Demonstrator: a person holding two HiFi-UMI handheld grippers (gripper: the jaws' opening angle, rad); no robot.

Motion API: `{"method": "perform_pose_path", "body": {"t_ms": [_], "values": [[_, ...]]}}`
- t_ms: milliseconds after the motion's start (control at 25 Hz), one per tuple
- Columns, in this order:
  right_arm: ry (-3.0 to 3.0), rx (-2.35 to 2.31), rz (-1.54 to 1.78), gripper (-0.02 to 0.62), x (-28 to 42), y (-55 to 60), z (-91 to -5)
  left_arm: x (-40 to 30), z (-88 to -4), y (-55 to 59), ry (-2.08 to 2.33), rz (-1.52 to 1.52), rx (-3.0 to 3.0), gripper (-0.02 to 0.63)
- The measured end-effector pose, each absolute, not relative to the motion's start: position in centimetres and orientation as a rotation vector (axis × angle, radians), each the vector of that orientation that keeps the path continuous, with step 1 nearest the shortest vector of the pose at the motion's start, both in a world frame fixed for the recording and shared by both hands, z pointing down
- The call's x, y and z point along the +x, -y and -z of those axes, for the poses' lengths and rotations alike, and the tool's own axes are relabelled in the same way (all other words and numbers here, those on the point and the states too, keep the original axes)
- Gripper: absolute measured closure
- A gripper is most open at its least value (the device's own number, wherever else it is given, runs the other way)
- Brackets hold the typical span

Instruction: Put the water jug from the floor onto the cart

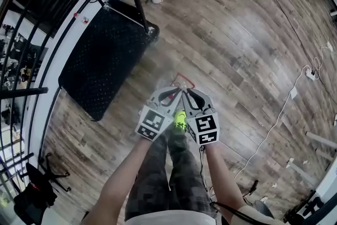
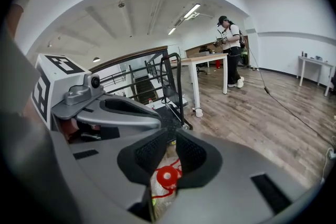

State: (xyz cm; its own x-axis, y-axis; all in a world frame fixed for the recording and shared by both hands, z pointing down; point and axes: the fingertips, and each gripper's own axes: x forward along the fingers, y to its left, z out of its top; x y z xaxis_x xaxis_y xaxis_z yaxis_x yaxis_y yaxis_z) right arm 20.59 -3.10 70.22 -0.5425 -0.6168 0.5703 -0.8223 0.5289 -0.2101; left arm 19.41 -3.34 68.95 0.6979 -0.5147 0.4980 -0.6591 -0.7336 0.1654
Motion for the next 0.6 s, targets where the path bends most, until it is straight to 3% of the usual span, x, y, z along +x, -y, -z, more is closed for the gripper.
{"method": "perform_pose_path", "body": {"t_ms": [600], "values": [[2.290,1.223,-0.615,0.563,19.2,6.2,-78.6,18.1,-78.2,6.4,0.853,-0.699,2.612,0.594]]}}
